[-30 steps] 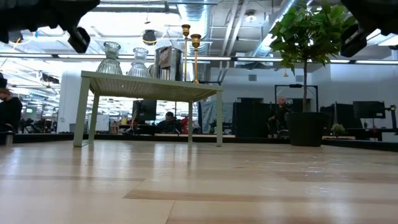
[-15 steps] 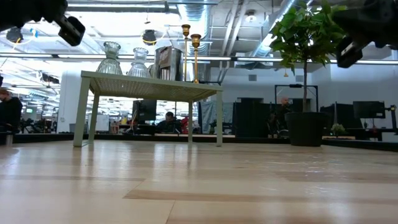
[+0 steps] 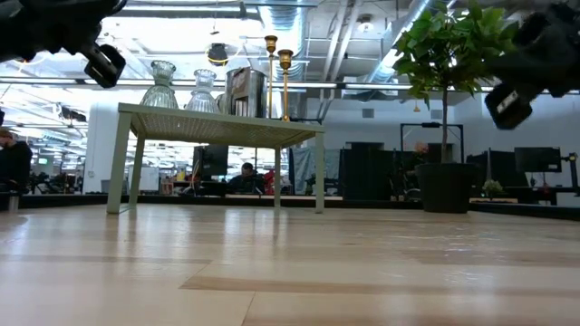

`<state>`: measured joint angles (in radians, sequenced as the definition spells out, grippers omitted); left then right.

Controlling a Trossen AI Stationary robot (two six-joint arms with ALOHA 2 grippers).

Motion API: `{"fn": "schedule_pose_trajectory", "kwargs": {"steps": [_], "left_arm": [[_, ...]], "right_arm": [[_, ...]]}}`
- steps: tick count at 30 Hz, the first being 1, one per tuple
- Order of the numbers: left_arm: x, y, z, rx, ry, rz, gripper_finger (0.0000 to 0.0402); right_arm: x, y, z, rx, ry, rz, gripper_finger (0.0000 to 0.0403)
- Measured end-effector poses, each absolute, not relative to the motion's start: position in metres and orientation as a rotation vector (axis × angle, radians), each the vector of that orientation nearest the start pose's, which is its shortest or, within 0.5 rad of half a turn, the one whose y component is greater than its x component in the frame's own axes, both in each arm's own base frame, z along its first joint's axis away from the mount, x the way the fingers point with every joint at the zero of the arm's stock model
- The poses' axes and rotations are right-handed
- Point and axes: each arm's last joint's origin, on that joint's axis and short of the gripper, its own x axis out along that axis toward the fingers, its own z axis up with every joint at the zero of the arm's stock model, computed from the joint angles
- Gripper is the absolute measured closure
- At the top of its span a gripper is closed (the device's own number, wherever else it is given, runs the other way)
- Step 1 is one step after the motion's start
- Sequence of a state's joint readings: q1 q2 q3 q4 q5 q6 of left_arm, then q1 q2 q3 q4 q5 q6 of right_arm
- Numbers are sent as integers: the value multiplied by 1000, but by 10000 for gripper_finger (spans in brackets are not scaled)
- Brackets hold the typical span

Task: Pick & Place candle stick holders
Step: Return to Home Position

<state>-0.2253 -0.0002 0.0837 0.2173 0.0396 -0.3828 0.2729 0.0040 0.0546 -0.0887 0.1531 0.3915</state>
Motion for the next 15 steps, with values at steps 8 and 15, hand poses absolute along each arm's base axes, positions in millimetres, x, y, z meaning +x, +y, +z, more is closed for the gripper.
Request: {"fn": "schedule_pose_trajectory", "kwargs": {"steps": [8,15], "left_arm": [[85,-21,212,-392,-245,-329,398],[85,-21,212,-399,-237,-336,398]], "right_arm": [[93,23,171,469,56,158,403],[93,22,171,461,55,153,403]]}}
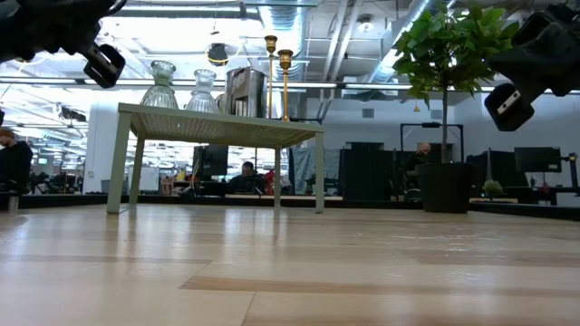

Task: Pick & Place candle stick holders
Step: Return to Home Position

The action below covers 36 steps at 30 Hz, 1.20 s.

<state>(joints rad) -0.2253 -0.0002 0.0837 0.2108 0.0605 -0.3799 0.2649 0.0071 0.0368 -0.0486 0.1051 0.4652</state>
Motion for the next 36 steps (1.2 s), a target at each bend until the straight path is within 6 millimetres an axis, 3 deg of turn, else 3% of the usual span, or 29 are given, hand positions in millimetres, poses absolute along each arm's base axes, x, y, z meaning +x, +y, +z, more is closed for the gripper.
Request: {"fn": "schedule_pose_trajectory", "kwargs": {"steps": [31,36], "left_arm": [[102,-26,200,-430,-68,-336,398],[91,-25,208,-437,-164,-366,398]], "right_arm": [[93,22,170,459,58,152,403],[93,22,170,459,59,152,403]]}}
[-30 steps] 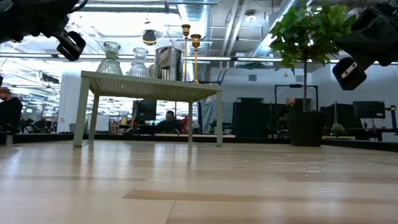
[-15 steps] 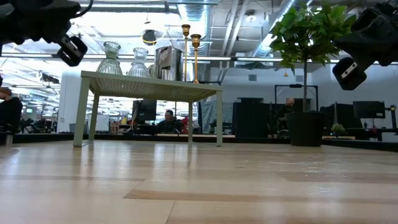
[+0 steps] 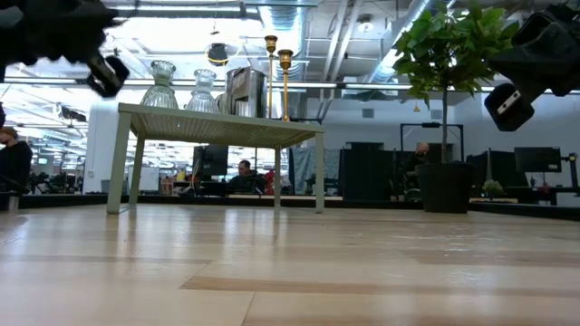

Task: Pick & Place candle stick holders
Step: Return to Home Position

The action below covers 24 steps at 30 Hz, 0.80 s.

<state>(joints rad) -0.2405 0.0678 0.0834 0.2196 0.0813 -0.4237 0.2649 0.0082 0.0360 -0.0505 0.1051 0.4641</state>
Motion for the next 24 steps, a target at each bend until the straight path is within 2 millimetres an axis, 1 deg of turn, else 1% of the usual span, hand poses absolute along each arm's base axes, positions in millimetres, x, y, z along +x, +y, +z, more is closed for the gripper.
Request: {"fn": "schedule_pose_trajectory", "kwargs": {"steps": [3,5,8,12,24], "left_arm": [[83,-23,215,-444,-258,-375,398],[80,-22,224,-447,-343,-399,398],[81,-22,222,-449,-340,-393,398],[79,-22,226,-450,-375,-401,398],[79,-22,226,-450,-373,-401,398]], "right_arm": [[93,22,170,459,59,152,403],[93,22,170,459,58,152,403],[93,22,170,457,57,153,403],[93,22,170,458,53,153,403],[93,22,170,459,53,153,403]]}}
